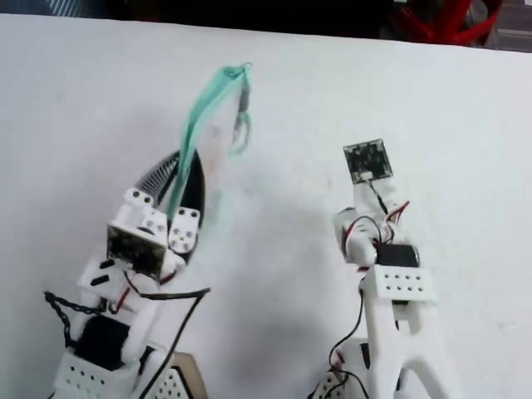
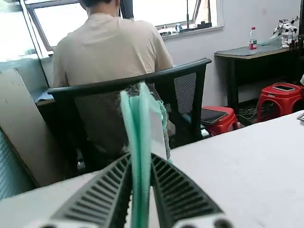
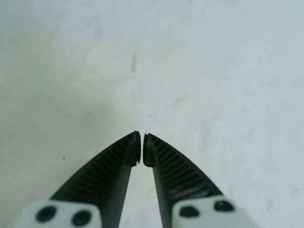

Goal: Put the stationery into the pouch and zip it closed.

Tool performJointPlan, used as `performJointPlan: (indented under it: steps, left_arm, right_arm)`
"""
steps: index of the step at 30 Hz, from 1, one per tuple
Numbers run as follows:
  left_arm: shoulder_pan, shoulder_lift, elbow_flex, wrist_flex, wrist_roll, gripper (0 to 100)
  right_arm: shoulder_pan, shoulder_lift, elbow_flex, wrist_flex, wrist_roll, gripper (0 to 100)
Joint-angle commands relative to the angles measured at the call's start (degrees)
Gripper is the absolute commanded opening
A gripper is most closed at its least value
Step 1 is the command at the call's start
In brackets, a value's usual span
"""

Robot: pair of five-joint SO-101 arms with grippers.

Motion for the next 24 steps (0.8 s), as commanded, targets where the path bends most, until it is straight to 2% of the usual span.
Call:
performJointPlan:
  steps: [1,5,8,10,13,19,24]
  left_arm:
    - [-0.7,-0.4,-0.2,-10.6,-5.0,2]
    - [-0.9,4.5,-0.4,-18.5,-8.3,2]
    - [-2.6,16.7,-1.8,-28.2,-8.1,2]
    - [-3.8,26.1,-6.0,-31.6,-8.1,2]
    - [-5.4,36.9,-13.5,-32.8,-8.1,2]
    - [-5.1,45.1,-22.3,-35.3,-8.7,2]
    - [-1.8,55.8,-27.4,-37.7,-15.3,2]
  right_arm:
    - [0.7,-0.4,0.5,-2.5,-0.7,1.8]
    - [-0.6,-0.4,0.9,-2.2,-0.7,1.8]
    - [-0.2,-0.4,0.9,-2.2,-0.8,1.8]
    - [-0.1,-0.4,1.1,-2.4,-0.8,1.8]
    - [-0.3,-0.8,1.9,-2.6,-0.8,1.8]
    - [0.0,-0.5,2.1,-4.2,-0.8,1.8]
    - [0.0,-0.8,2.1,-4.2,-0.6,1.8]
